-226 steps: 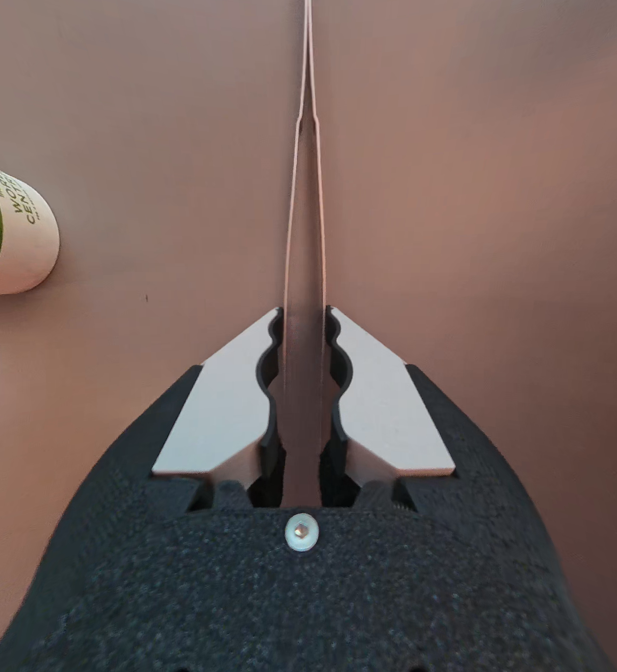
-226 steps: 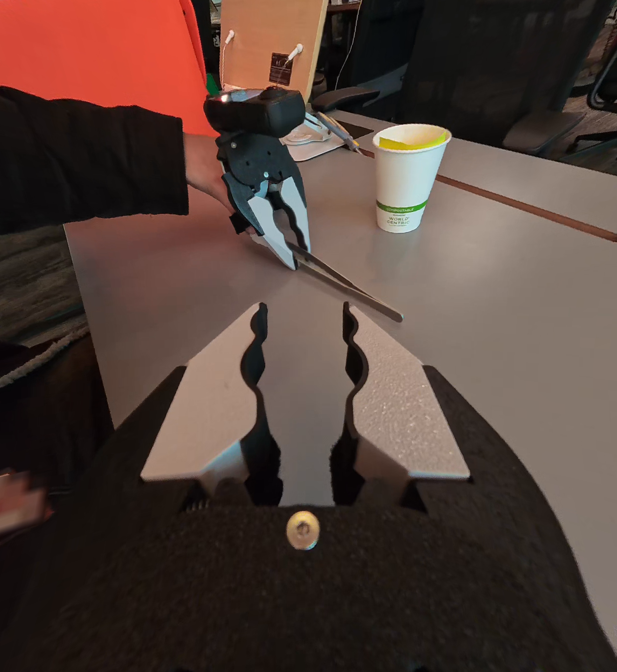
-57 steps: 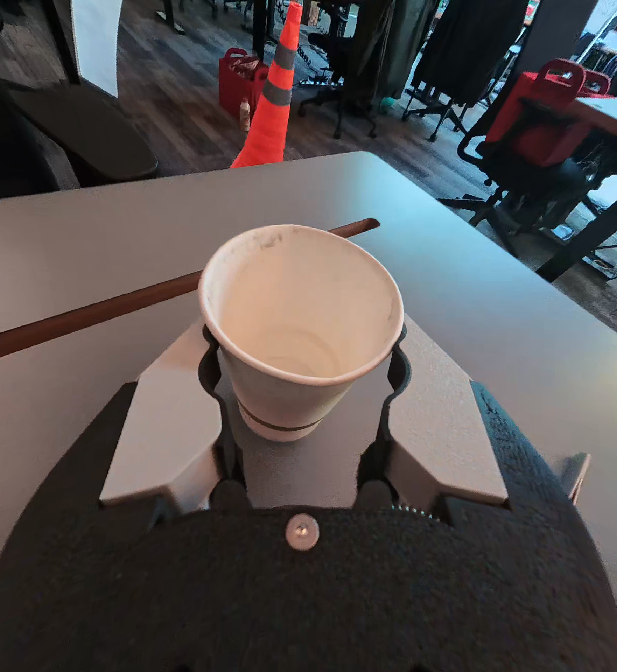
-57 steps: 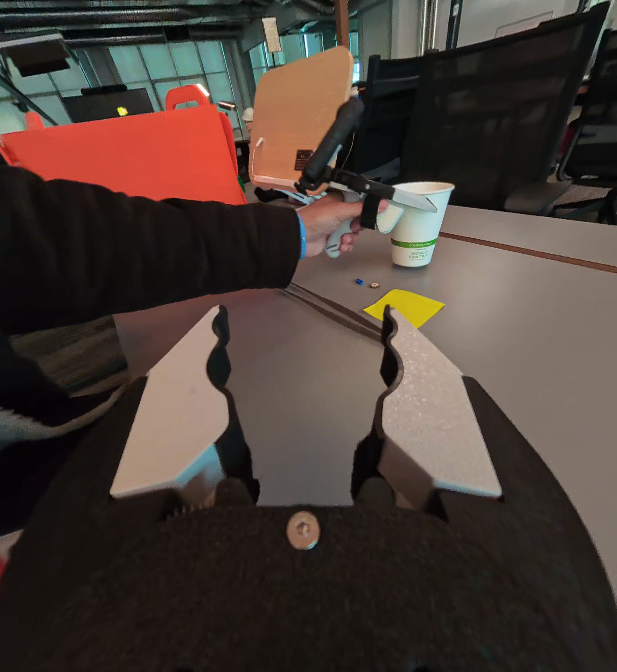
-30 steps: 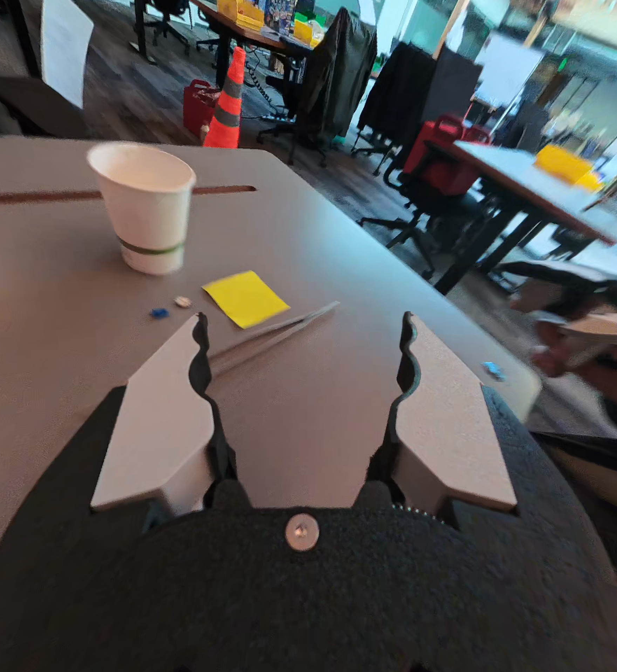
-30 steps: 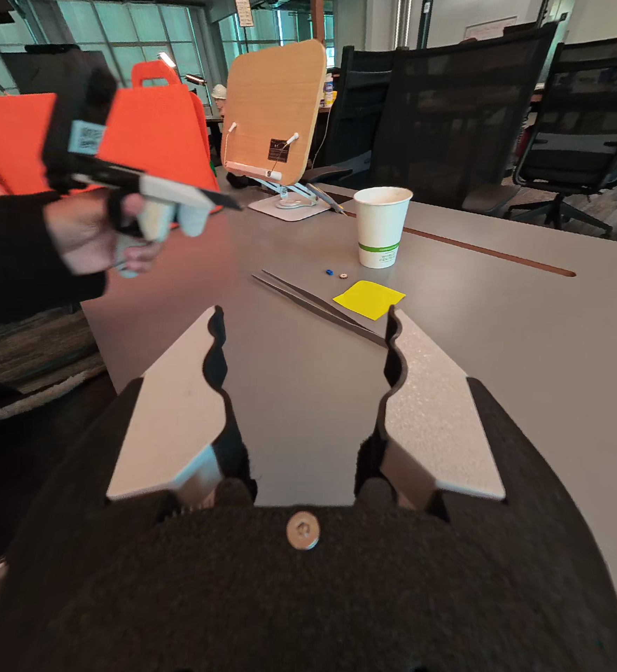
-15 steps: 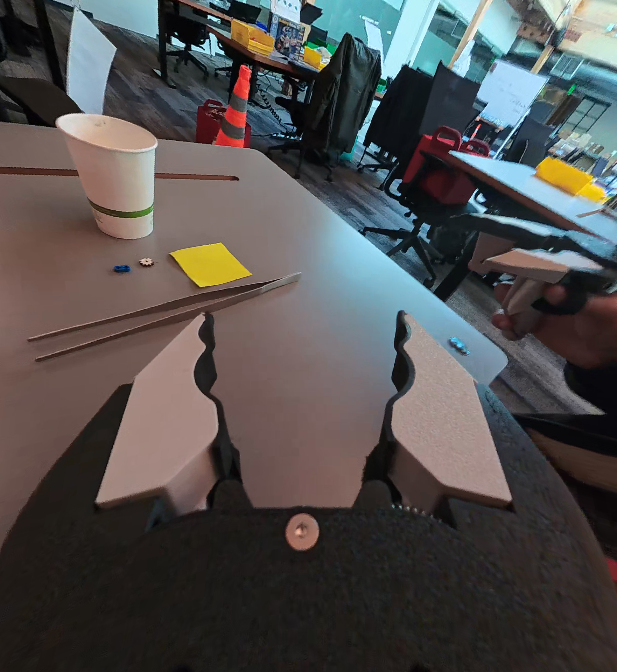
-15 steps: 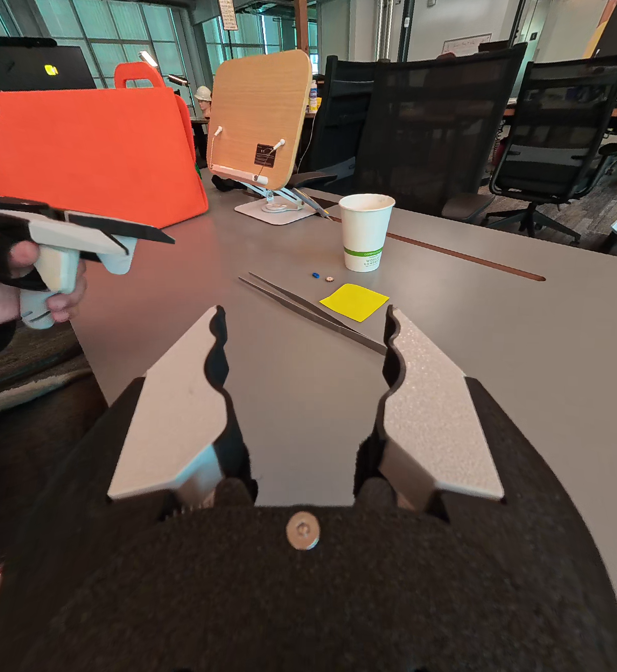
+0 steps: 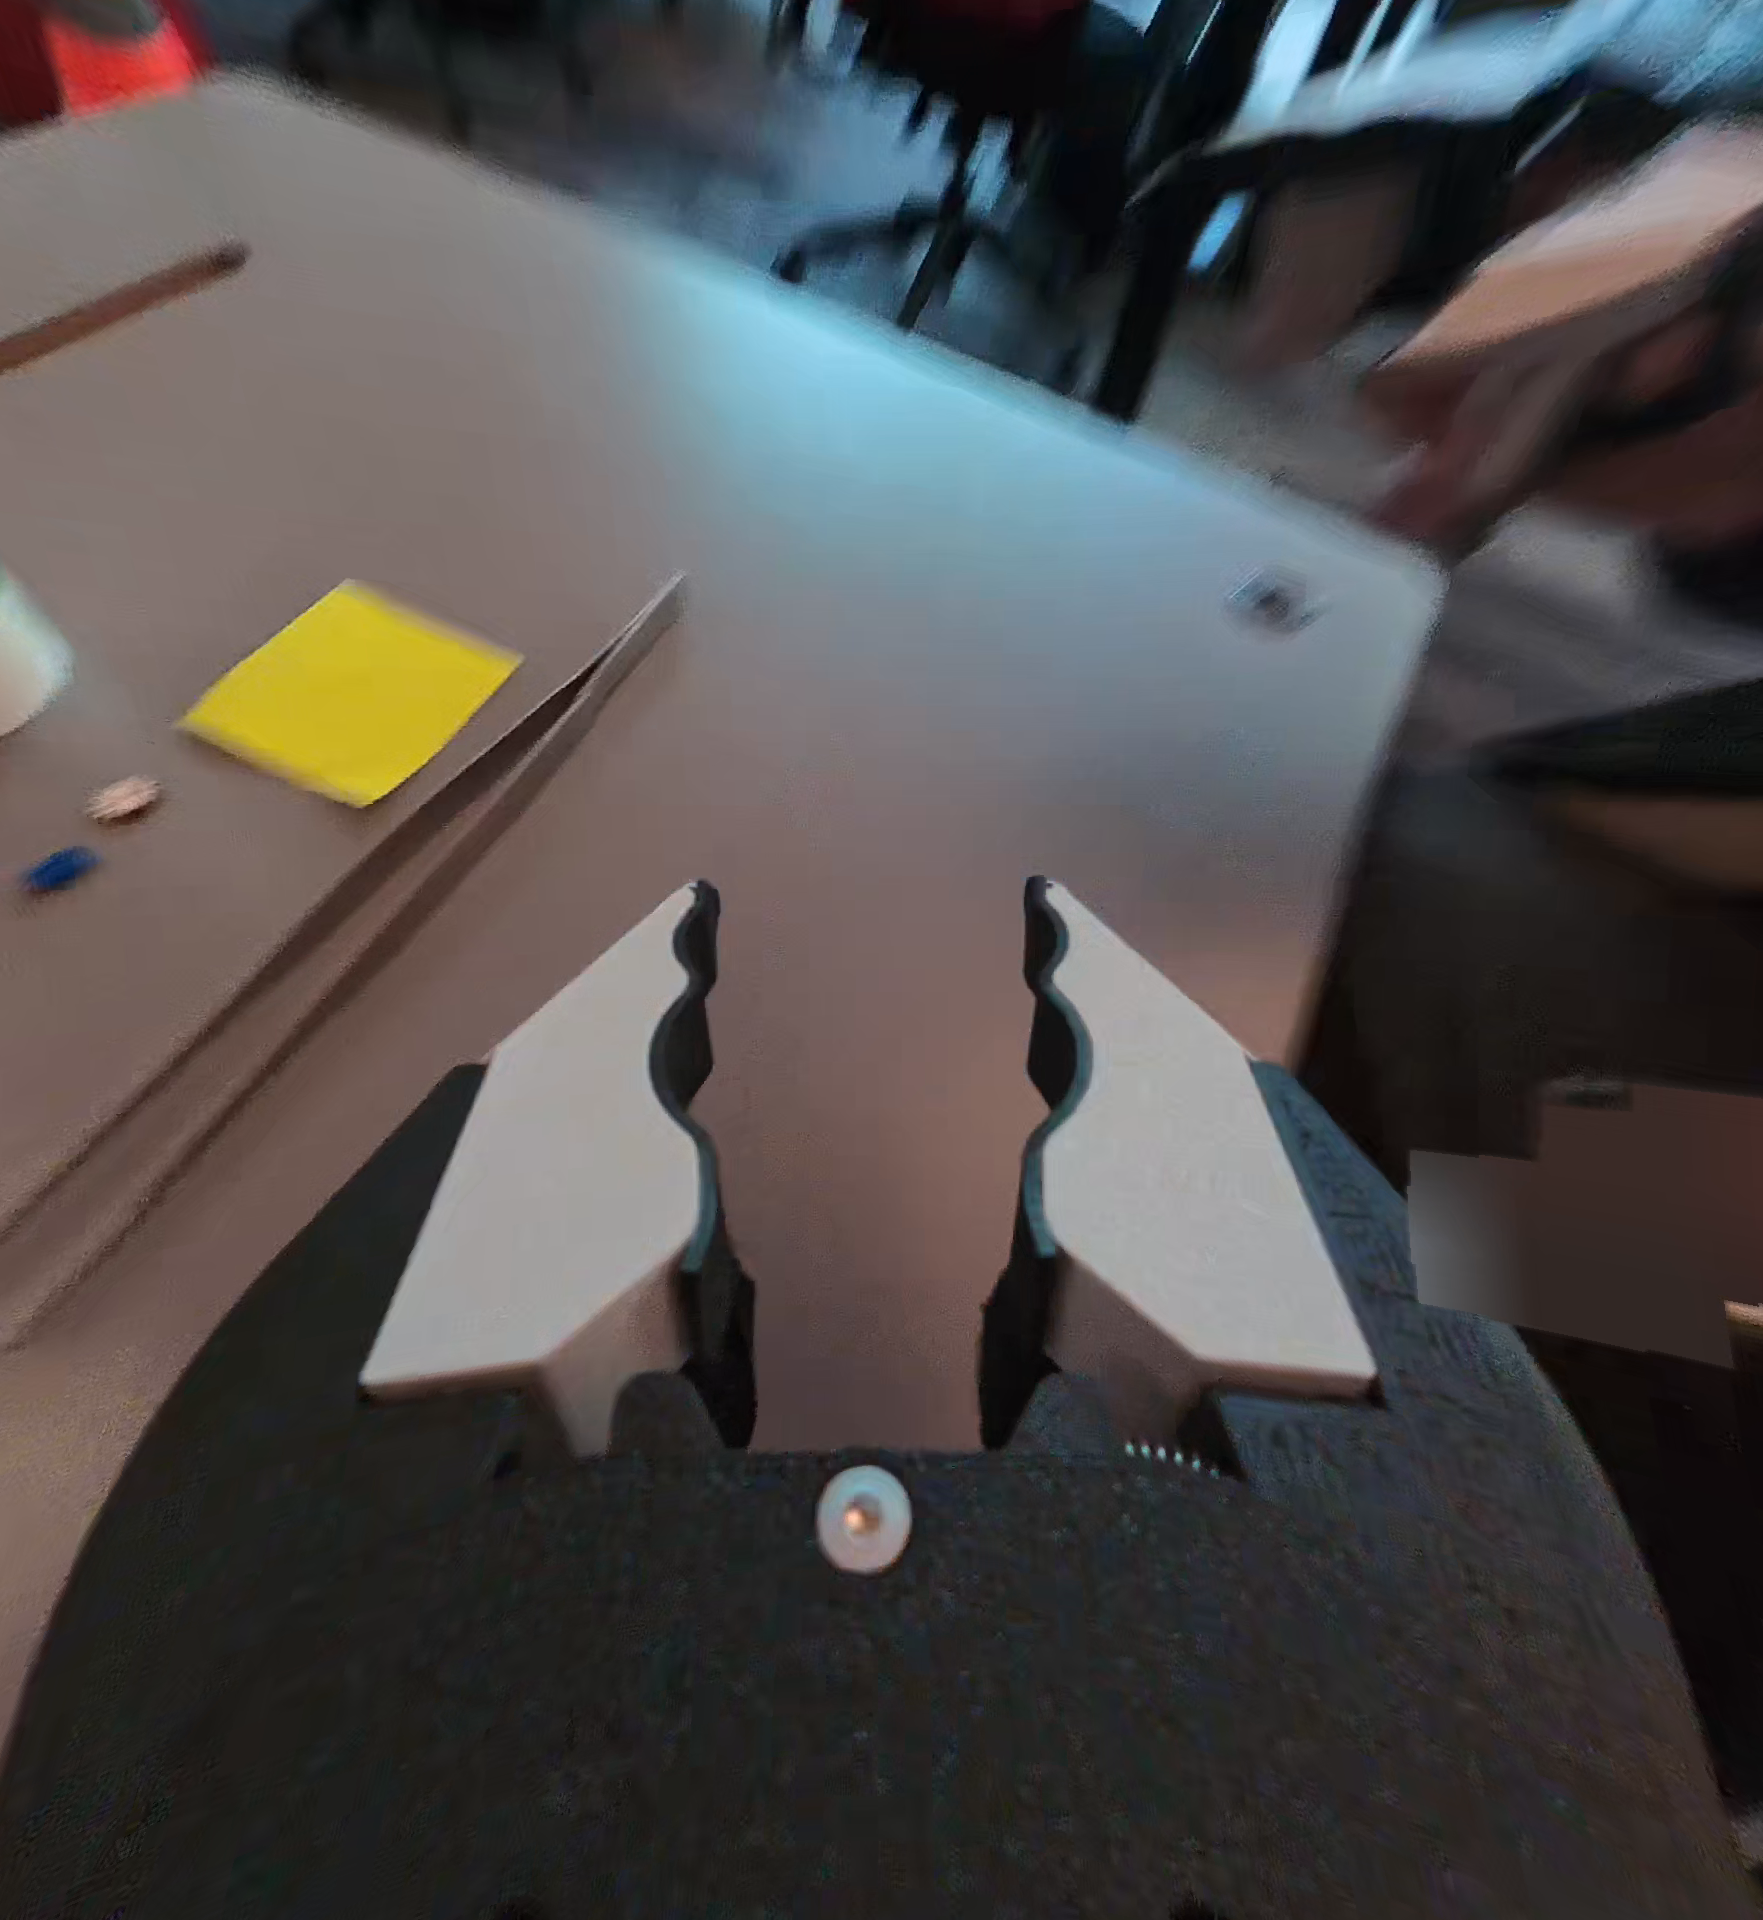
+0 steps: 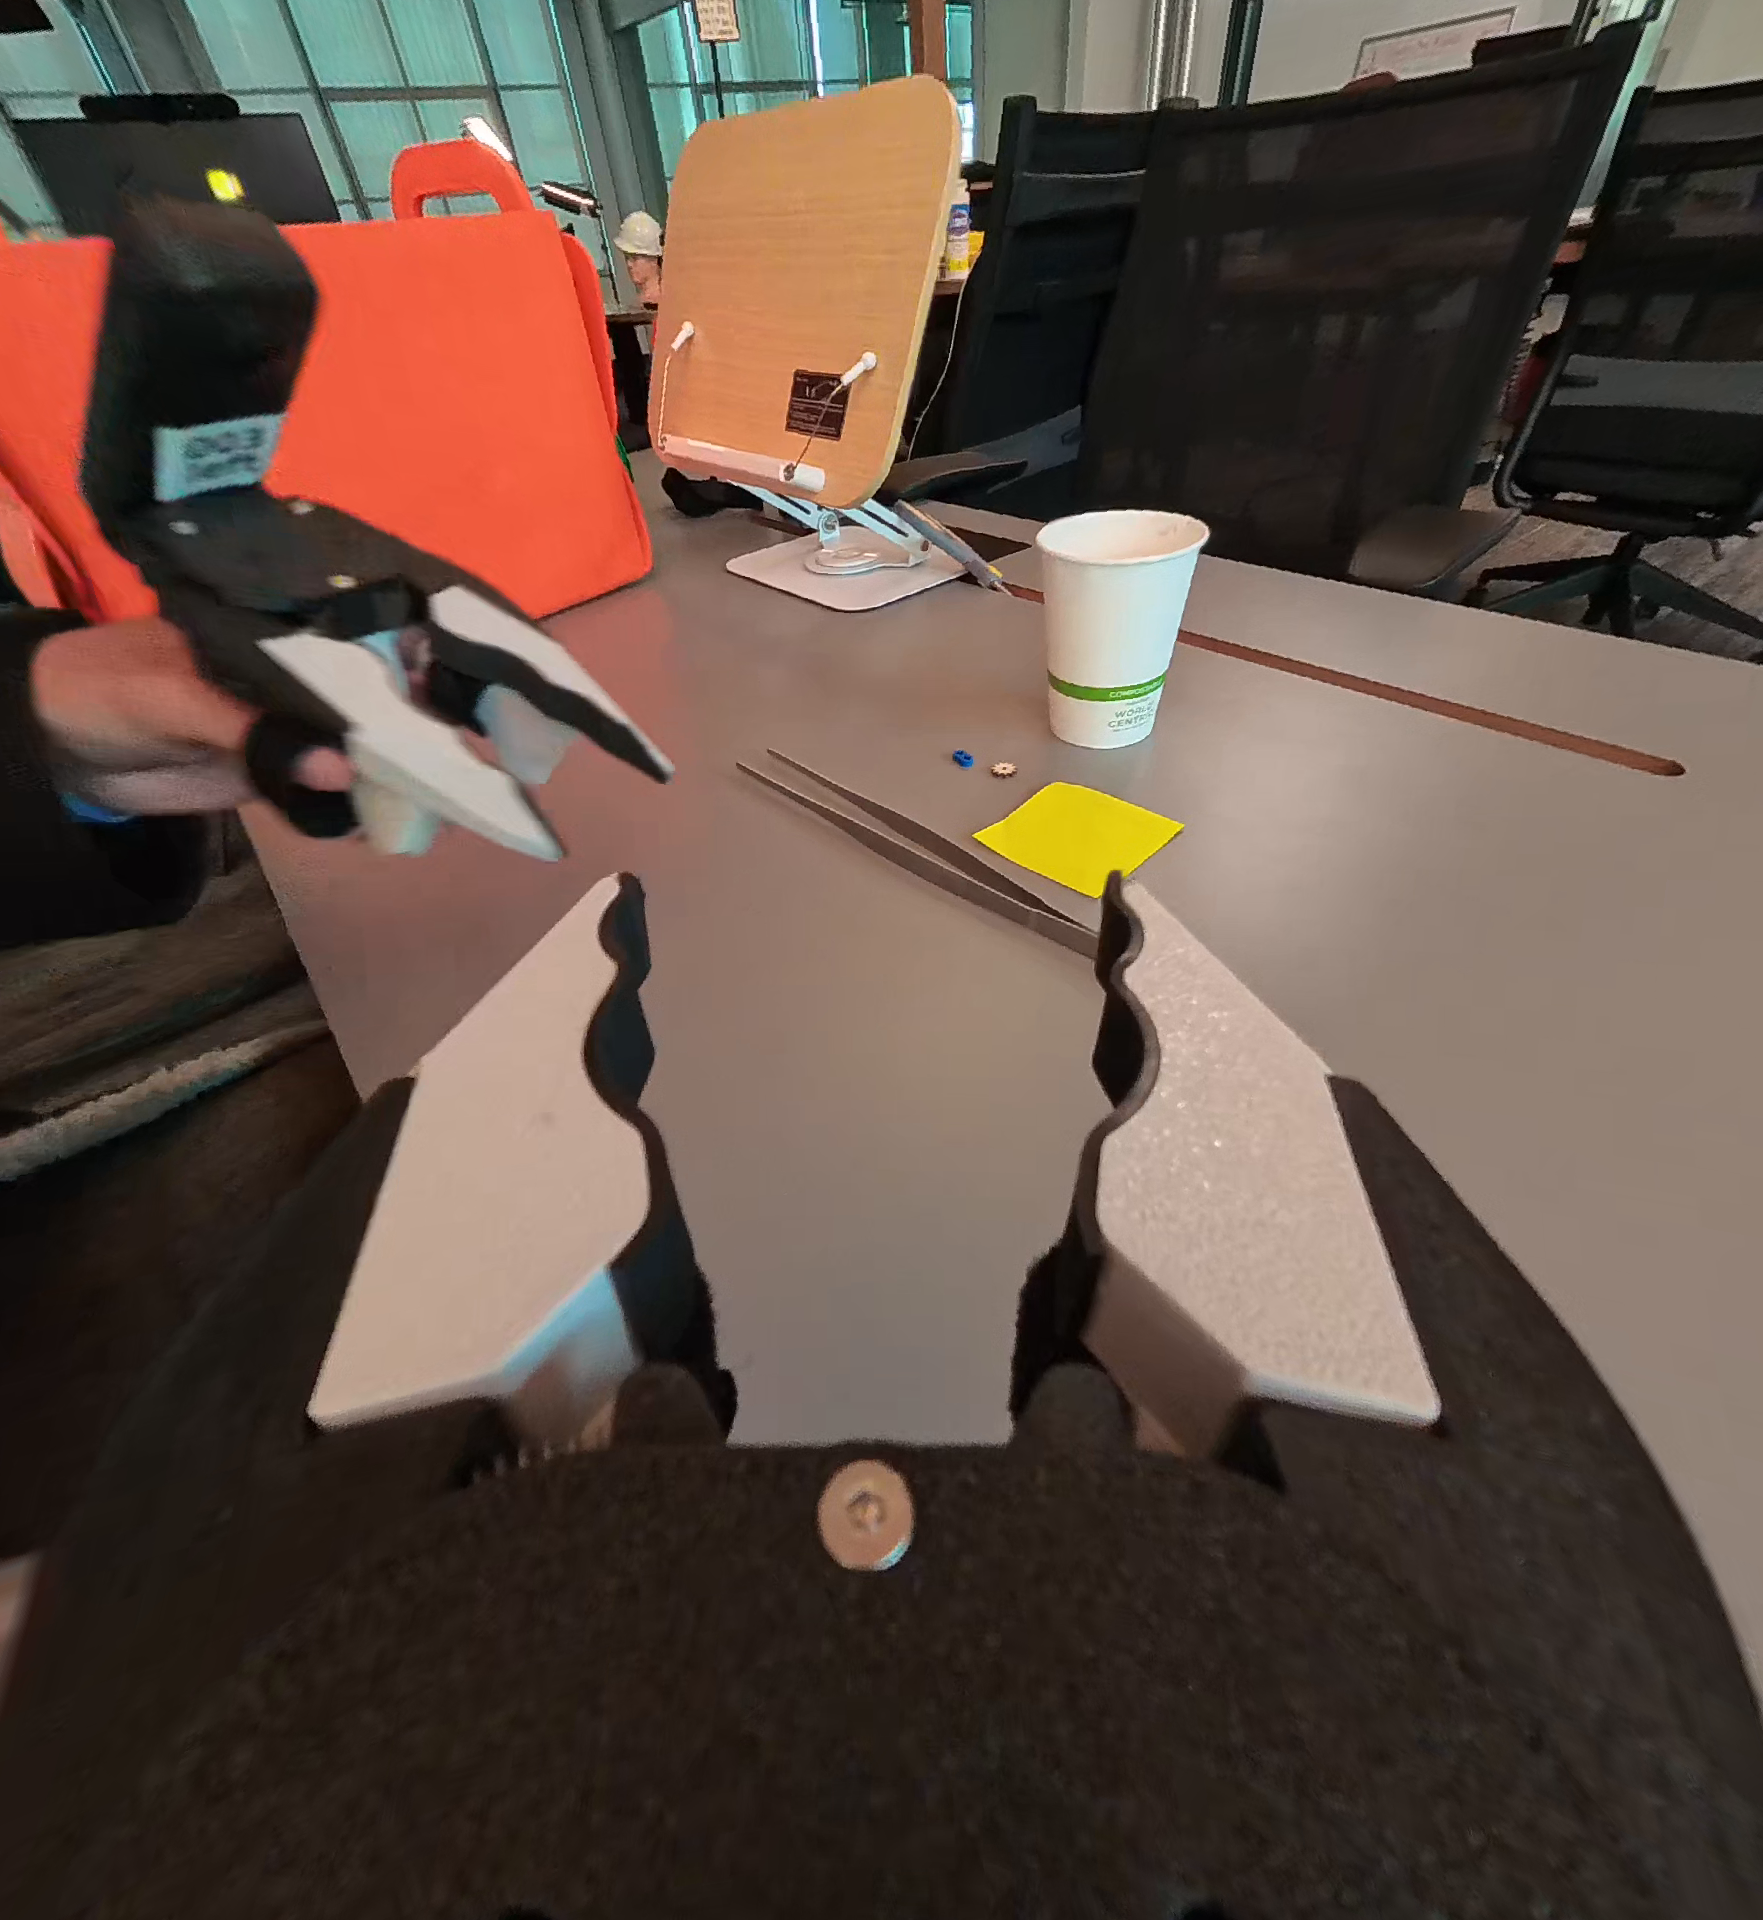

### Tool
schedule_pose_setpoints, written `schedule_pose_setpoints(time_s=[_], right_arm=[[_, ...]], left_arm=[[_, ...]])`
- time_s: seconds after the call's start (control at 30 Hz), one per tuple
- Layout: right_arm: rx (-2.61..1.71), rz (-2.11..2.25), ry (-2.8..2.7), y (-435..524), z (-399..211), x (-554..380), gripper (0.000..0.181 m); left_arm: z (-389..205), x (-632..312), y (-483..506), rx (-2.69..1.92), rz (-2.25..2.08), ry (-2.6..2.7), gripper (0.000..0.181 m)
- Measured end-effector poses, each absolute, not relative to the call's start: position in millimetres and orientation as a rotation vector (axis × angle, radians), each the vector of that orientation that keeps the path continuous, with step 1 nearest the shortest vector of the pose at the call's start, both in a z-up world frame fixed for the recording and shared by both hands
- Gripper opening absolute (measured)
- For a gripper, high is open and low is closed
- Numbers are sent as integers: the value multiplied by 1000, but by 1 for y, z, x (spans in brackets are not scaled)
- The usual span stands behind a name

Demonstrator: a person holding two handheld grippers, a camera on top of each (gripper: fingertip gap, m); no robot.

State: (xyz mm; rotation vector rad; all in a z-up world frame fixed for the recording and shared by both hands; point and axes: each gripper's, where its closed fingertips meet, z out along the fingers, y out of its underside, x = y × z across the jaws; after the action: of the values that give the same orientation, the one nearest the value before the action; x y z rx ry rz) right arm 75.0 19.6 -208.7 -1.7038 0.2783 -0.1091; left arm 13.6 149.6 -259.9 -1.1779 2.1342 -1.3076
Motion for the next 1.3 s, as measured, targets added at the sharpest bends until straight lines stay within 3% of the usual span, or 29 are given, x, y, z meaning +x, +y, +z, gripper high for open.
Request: schedule_pose_setpoints(time_s=[0.2,0.5,0.53,0.6,0.67,0.77,1.13,1.3], right_arm=[[-1710,-54,292,20,-212,73,84],[-1738,-12,285,22,-222,72,83],[-1740,-6,285,23,-223,72,83],[-1749,15,291,24,-226,72,81],[-1802,83,306,25,-234,69,65],[-1832,183,271,33,-240,59,69],[-1854,314,339,50,-254,71,75],[-1685,364,224,68,-213,65,66]], left_arm=[[-310,88,236,-1133,-698,2354,60],[-353,130,236,-1021,-631,2676,59],[-356,132,236,-1006,-609,2692,56],[-360,127,231,-982,-618,2749,29],[-360,127,230,-989,-612,2752,22],[-359,121,226,-946,-608,2763,13],[-274,72,171,-925,-1285,2538,7],[-212,43,139,-784,-1622,2440,8]])
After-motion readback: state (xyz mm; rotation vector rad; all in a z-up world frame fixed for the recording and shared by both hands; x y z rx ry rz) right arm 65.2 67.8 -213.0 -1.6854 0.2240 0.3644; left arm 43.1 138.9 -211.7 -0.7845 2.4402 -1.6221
